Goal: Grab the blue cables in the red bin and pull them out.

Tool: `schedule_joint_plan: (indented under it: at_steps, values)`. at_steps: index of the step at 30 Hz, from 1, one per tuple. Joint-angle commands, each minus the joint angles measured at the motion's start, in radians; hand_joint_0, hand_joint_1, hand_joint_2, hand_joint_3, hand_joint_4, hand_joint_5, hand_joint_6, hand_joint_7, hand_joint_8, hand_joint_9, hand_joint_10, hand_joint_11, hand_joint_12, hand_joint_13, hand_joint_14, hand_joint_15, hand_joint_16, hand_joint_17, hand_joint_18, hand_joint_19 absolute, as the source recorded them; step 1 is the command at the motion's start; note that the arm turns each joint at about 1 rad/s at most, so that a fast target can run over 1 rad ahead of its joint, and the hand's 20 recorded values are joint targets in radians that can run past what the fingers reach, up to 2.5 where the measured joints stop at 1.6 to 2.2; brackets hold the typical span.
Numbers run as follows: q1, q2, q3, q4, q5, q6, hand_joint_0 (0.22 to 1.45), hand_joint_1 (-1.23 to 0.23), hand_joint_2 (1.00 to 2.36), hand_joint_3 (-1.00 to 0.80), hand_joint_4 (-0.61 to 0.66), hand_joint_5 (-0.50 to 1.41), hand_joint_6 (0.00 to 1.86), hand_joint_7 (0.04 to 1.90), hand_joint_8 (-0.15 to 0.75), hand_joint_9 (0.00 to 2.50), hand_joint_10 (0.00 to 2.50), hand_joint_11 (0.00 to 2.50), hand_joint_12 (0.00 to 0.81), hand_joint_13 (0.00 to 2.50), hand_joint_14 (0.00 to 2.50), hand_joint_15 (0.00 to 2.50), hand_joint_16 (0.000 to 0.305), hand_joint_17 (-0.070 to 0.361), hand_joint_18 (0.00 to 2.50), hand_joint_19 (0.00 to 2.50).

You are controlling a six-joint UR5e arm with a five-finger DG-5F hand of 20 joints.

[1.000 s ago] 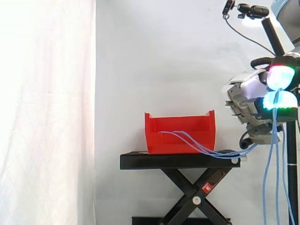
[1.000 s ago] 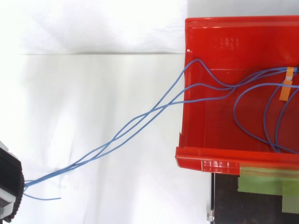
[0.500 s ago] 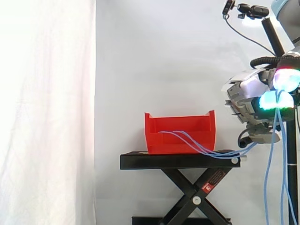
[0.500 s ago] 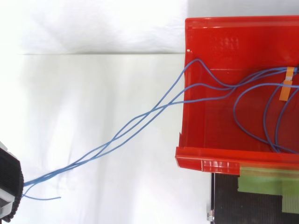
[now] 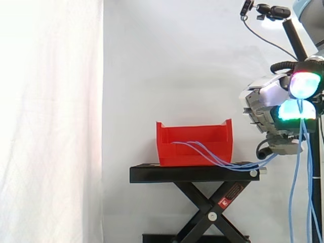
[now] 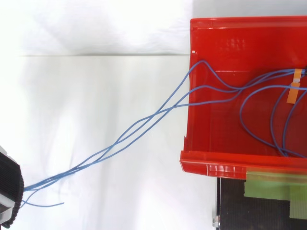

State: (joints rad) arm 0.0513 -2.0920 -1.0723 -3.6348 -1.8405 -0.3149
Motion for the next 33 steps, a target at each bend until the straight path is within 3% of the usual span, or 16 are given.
schedule_joint_plan:
  at_steps: [1,14,33]
  values:
    - [0.001,0.0,0.0,0.001,0.0,0.0,0.72,-0.83,1.0,-1.0,0.06,0.87,0.13,0.82,0.239,1.19,0.02,1.44,0.31,1.34,0.55,1.5,0.05,0.112,0.82,0.96]
    - [0.001,0.0,0.0,0.001,0.0,0.0,0.74,-0.86,1.0,-1.0,0.06,0.97,0.2,0.82,0.229,1.24,0.02,1.46,0.298,1.37,0.51,1.52,0.048,0.109,0.82,0.97]
    - [0.001,0.0,0.0,-0.001,-0.005,0.0,0.87,-0.97,1.0,-1.0,0.11,0.8,0.47,0.72,0.209,1.18,0.02,1.46,0.272,1.36,0.45,1.59,0.045,0.101,0.81,0.96]
